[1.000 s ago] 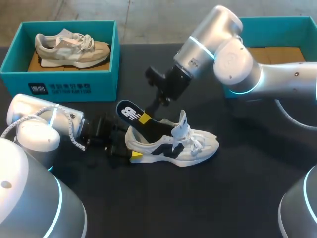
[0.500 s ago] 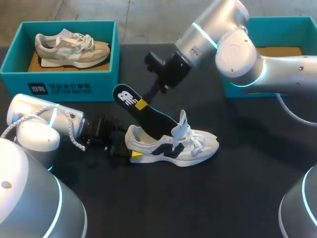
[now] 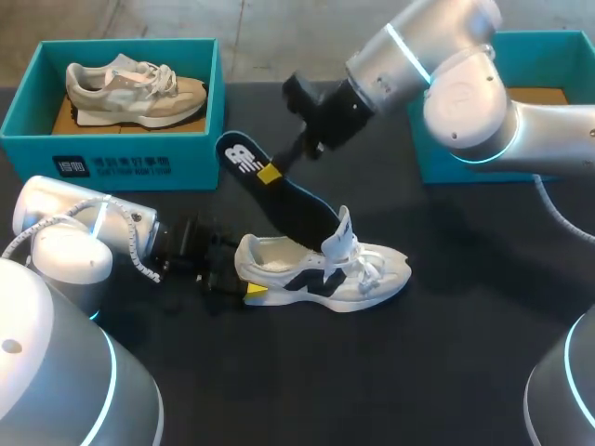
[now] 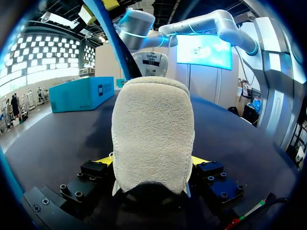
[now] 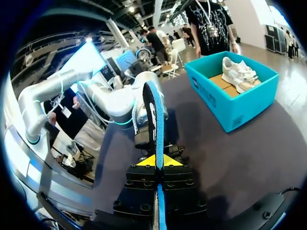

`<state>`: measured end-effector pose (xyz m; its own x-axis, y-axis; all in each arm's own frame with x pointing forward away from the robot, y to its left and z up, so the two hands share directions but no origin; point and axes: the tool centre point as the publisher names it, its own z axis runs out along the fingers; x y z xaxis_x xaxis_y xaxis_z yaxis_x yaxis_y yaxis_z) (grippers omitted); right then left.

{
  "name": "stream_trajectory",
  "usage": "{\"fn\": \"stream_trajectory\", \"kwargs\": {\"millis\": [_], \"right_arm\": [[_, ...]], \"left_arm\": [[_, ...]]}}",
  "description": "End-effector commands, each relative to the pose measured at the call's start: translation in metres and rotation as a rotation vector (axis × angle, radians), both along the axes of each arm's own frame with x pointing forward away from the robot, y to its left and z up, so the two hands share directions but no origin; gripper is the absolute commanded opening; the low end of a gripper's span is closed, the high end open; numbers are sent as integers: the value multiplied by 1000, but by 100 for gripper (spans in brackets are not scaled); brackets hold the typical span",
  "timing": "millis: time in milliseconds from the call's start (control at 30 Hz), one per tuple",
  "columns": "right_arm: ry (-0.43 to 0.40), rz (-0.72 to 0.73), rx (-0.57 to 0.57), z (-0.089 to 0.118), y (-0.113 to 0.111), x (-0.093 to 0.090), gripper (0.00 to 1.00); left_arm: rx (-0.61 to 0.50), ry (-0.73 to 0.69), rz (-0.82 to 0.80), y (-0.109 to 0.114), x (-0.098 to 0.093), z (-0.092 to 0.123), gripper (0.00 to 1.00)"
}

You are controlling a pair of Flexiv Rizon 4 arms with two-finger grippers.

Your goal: Take the shoe out of the shoebox, open the shoe tongue, remove and reinsert the insole, then place the shoe into the shoebox

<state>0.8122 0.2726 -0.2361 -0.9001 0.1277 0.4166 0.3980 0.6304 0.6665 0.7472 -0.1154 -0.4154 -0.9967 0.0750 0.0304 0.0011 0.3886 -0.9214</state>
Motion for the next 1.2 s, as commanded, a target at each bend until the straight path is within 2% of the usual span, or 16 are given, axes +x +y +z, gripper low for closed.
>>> {"fn": "stream_trajectory", "kwargs": {"millis": [33, 500, 800, 1200], "right_arm": [[-29, -45, 27, 6, -7, -3, 0], [-65, -126, 116, 7, -13, 0, 0], [-80, -152, 110, 15, -14, -3, 0], [-80, -152, 110, 15, -14, -3, 0]], "left_arm": [[3, -1, 1, 1, 0, -3, 0], [3, -1, 1, 1, 0, -3, 0], [3, -1, 1, 1, 0, -3, 0], [3, -1, 1, 1, 0, -3, 0]]}}
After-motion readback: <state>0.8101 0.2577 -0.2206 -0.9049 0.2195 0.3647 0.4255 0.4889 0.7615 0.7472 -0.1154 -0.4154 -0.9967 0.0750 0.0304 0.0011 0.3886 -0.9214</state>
